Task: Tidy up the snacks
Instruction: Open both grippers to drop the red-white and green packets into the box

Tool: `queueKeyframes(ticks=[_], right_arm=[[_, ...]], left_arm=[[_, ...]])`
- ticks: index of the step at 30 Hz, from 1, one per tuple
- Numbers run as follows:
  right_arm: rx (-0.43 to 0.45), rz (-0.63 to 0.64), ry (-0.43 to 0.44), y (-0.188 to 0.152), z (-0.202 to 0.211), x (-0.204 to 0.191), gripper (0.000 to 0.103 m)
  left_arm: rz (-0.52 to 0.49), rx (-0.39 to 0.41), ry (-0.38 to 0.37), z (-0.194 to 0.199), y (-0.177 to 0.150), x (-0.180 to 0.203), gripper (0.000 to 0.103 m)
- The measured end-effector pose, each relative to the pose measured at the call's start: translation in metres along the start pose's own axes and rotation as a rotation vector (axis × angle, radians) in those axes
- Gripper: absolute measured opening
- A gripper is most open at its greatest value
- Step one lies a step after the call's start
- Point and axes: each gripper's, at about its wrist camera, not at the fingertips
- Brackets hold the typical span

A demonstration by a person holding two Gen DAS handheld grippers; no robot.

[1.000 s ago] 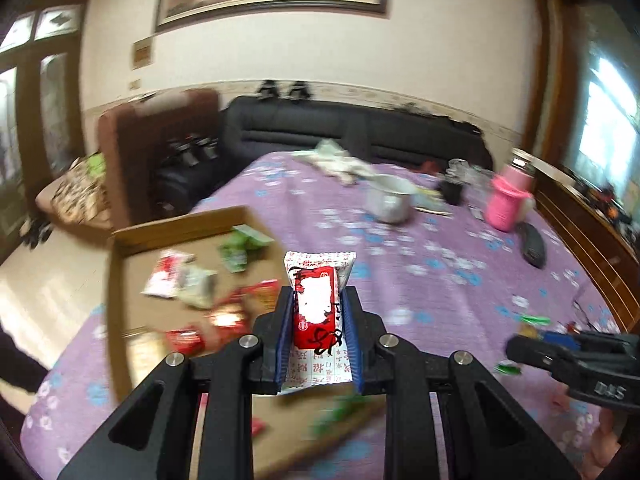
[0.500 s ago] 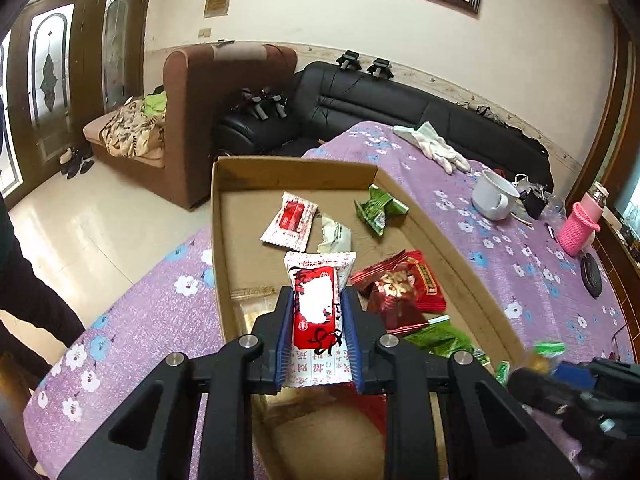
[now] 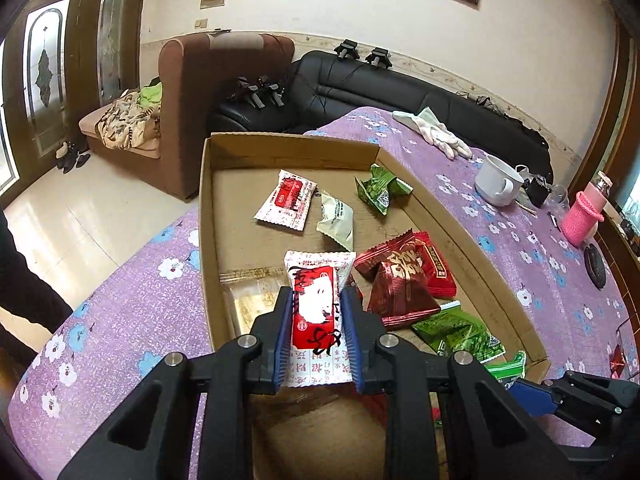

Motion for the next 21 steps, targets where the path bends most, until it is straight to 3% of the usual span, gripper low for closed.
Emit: queueKeyframes(ticks=[10, 21], right_arm=[[-0.001, 0.021, -0.027, -0.003, 0.004, -0.009, 0.032], [-0.137, -0.028, -0.001, -0.011, 0.012, -0.006, 0.032]], left_arm=[[-0.010, -0.003, 0.013, -0.002, 0.000, 0.000, 0.023], [-0.051, -0.006, 0.025, 0.000, -0.004, 0.006, 0.023]])
Point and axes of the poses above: each gripper's, at about its wrist camera, not at the fingertips, and z roughly against the way its jaws point, x to its right, y to its top, and after that the axes turned 8 degrees about z, right-handed
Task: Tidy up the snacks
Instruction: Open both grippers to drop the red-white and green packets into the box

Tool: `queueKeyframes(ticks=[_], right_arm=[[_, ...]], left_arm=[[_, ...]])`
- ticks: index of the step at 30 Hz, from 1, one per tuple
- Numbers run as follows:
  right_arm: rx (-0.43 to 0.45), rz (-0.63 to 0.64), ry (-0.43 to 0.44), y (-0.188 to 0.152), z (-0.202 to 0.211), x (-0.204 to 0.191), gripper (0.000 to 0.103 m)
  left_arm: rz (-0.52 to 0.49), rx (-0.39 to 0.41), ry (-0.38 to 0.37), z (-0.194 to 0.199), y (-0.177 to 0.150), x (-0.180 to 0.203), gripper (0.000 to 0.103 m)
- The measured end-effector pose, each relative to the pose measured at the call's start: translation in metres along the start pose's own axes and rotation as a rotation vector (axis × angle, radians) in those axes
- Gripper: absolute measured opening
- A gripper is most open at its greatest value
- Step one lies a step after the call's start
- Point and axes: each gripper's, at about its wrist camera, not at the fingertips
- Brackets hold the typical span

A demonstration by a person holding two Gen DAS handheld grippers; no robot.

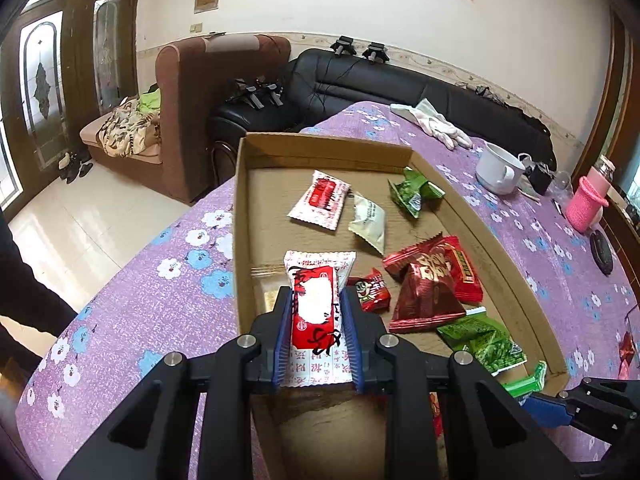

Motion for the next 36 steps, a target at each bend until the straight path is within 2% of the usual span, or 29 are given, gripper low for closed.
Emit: queueKeyframes(ticks=[4, 11, 12, 14, 15, 22, 28, 36], right_arm=[[-0.038, -0.007, 0.013, -0.006, 0.005, -0.001, 0.032], [-0.013, -0.004, -0.032, -0.006, 0.005, 0.000, 0.032], [-0.006, -0.014, -0.020, -0.006, 0.005, 0.001, 0.032], [0.003, -0.041, -0.003, -0.007, 0.008, 0.006, 0.032], [0.011, -0.053, 0.001, -0.007, 0.011, 0.008, 0.033], [0.108, -0.091, 0.007, -0.007, 0.043, 0.021, 0.033], [0.152, -0.160, 0.002, -0.016, 0.065, 0.049, 0.033], [0.214, -0.323, -0.081, -0.053, 0.101, 0.122, 0.036]], left_arm=[[-0.027, -0.025, -0.020, 0.004, -0.004, 0.006, 0.023], [-0.054, -0.055, -0.039, 0.005, -0.007, 0.011, 0.026], [-0.066, -0.062, -0.041, 0.005, -0.008, 0.012, 0.028], [-0.074, -0.059, -0.048, 0.006, -0.009, 0.016, 0.043], [-0.076, -0.051, -0.045, 0.008, -0.009, 0.016, 0.047], [-0.064, -0.041, -0.059, 0.017, -0.009, 0.018, 0.050], [-0.075, -0.016, -0.069, 0.032, -0.006, 0.027, 0.050], [-0.132, 0.008, -0.109, 0.053, -0.009, 0.056, 0.052]])
Point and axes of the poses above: each gripper's, at about its wrist camera, not at the fingertips, and z roughly against the way its jaws point, x to its right, y to its top, and after that the axes turned 8 degrees about z, right-handed
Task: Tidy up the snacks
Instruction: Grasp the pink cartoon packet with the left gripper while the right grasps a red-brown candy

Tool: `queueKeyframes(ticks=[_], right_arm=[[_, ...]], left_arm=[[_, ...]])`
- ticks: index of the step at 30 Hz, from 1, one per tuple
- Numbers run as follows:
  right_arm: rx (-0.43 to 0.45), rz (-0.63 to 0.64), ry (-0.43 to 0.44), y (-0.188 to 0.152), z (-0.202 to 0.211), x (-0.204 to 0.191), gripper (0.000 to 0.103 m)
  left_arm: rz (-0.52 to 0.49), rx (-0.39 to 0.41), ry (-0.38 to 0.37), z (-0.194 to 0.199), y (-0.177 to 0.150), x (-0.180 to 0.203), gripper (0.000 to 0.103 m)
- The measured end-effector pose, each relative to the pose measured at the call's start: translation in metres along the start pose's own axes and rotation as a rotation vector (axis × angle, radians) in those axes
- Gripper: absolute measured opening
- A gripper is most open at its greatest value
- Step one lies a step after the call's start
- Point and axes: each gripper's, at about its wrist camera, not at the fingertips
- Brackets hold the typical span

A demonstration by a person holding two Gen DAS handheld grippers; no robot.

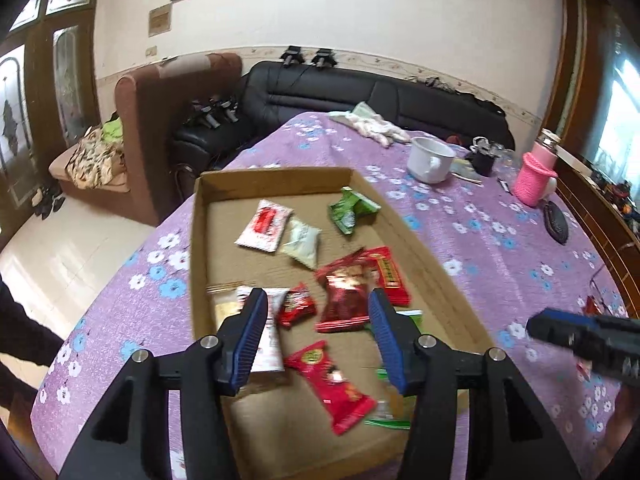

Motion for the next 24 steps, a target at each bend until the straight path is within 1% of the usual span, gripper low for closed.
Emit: queueKeyframes(ticks=[4, 6, 7, 8, 9, 10, 11, 13, 17, 19, 24], right_arm=[[0.047, -0.120, -0.086, -0.003, 0.025, 0.062, 0.037], [0.069, -0.198, -0.147, -0.009, 0.042, 0.100, 0.041], [0.075, -0.225, -0.170, -0.012, 0.047, 0.112, 0.041], [0.082, -0.258, -0.200, -0.016, 0.055, 0.129, 0.044], [0.087, -0.289, -0.239, -0.022, 0.062, 0.147, 0.050], [0.080, -0.305, -0.277, -0.026, 0.065, 0.161, 0.055], [0.060, -0.319, -0.322, -0.030, 0.067, 0.175, 0.063], [0.044, -0.362, -0.360, -0.039, 0.068, 0.198, 0.064], [0.010, -0.405, -0.351, -0.046, 0.061, 0.226, 0.064], [0.004, -0.401, -0.337, -0.045, 0.054, 0.230, 0.064], [-0.033, -0.373, -0.350, -0.052, 0.034, 0.231, 0.064]], left_arm=[[-0.056, 0.002, -0.033, 0.007, -0.002, 0.028, 0.052], [-0.083, -0.001, -0.055, 0.010, -0.003, 0.042, 0.052], [-0.096, -0.005, -0.068, 0.011, -0.004, 0.049, 0.054], [-0.111, -0.012, -0.087, 0.013, -0.005, 0.057, 0.058], [-0.130, -0.021, -0.109, 0.014, -0.008, 0.068, 0.059], [-0.146, -0.028, -0.125, 0.014, -0.010, 0.076, 0.060], [-0.168, -0.037, -0.143, 0.014, -0.013, 0.086, 0.061], [-0.211, -0.061, -0.182, 0.013, -0.022, 0.107, 0.062], [-0.292, -0.137, -0.271, 0.007, -0.042, 0.153, 0.062], [-0.323, -0.164, -0.306, 0.005, -0.050, 0.170, 0.061], [-0.408, -0.247, -0.411, 0.003, -0.068, 0.213, 0.063]])
Point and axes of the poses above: each gripper's, at about its wrist camera, not at the fingertips, and z roughly against the way its jaws point, x to its right, y to its top, and after that the axes turned 8 degrees about z, right-handed
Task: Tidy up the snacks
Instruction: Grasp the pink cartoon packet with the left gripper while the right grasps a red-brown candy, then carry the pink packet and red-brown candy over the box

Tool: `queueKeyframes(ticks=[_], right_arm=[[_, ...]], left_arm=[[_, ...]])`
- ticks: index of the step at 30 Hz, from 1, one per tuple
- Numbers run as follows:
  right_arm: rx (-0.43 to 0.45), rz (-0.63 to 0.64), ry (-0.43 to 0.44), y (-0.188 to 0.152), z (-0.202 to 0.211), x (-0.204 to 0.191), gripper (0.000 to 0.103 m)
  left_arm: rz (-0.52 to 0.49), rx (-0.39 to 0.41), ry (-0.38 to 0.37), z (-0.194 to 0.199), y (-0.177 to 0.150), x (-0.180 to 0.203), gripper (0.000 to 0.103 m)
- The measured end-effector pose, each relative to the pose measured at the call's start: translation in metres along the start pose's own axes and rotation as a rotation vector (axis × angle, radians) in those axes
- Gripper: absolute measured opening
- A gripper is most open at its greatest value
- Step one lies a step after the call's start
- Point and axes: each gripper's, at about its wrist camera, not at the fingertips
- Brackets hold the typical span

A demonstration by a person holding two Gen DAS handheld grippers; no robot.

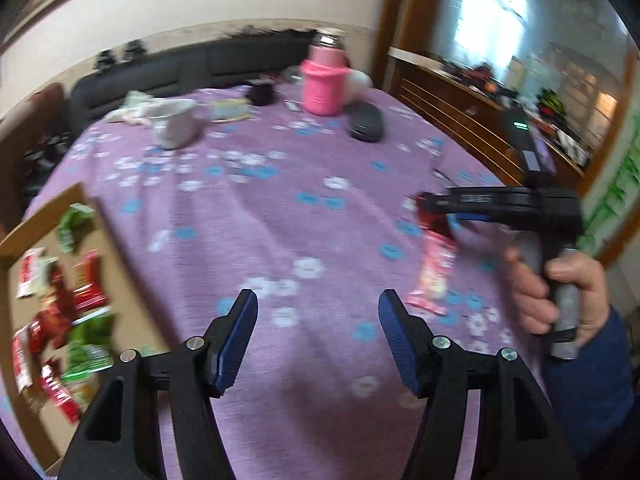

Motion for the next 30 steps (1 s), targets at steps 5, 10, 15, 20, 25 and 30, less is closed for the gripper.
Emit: queueKeyframes(ticks=[5, 10, 15, 20, 25, 30], right_arm=[[0.028, 0.023, -0.009, -0.002, 0.000, -0.004, 0.038], [0.033, 0.002, 0.011, -0.002, 0.002, 0.001, 0.031], [0.058, -0.023, -0.025, -0.002, 0.011, 0.009, 0.030], [0.065, -0.020, -0.049, -0.001, 0.014, 0.010, 0.030], [0.073, 0.005, -0.055, -0.002, 0.016, 0.004, 0.030], [0.105, 0.074, -0.038, -0.006, 0.021, -0.014, 0.028]], left_arm=[[-0.045, -0.060, -0.077, -0.021, 0.007, 0.028, 0.067], [-0.092, -0.127, -0.120, -0.050, 0.013, 0.057, 0.068], [-0.158, -0.199, -0.119, -0.087, 0.012, 0.088, 0.068], [-0.173, -0.226, -0.095, -0.119, 0.009, 0.101, 0.052], [-0.166, -0.153, -0.036, -0.118, 0.010, 0.096, 0.022], [-0.075, -0.143, -0.020, -0.099, 0.011, 0.064, 0.022]])
Point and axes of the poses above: each gripper's, at about its wrist camera, not at the fingertips, and z roughly against the way its jaws point, x to its right, y to its top, and after that the axes turned 8 degrees about z, right-handed
